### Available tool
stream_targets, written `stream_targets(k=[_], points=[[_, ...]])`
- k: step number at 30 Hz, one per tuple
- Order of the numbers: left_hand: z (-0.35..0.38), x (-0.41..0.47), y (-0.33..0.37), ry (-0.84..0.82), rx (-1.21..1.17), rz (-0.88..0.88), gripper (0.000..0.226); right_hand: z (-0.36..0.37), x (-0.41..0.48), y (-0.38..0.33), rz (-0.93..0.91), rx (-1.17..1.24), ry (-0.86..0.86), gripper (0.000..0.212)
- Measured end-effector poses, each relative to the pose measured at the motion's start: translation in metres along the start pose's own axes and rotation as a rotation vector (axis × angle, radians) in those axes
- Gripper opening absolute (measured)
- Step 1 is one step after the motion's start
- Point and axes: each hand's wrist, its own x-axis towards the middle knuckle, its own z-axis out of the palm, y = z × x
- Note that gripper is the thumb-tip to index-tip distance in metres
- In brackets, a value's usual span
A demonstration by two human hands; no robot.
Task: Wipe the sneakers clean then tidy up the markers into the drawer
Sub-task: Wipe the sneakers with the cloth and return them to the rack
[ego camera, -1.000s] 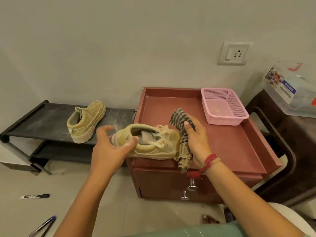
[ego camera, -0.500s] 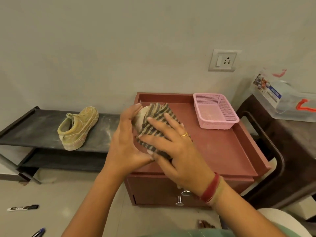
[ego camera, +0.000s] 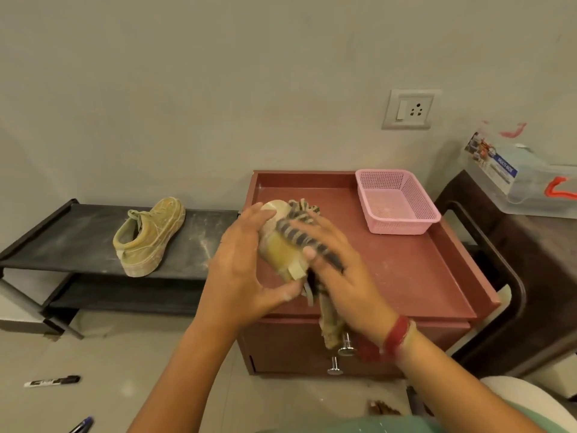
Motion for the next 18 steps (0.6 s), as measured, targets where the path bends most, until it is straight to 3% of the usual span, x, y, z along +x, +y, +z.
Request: stream_targets(k=[2,4,9,13,18], points=[[0.001,0.001,-0.003,-0.026,0.117,-0.041,0.079,0.000,0.006,0.004,0.103,0.154,0.052,0.033],[0.001,0.001,-0.008,-0.028,0.176,-0.042,0.078,0.005,0.002,0.003,0.120,0.119,0.042,0.039],[-0.002,-0.005,-0.015,0.017,0.179,0.028,0.077,0.016,-0.010,-0.002,-0.145,-0.192,-0.100,0.037],[-0.002,-0.004,-0.013,0.064,0.227,0.056,0.079,0.008,0.005,0.003,0.041,0.040,0.107,0.031],[-0.002,-0.005,-0.012,0.095,0.204,0.057,0.083,0.019,-0.011,0.000,-0.058,-0.132,-0.061,0.036]])
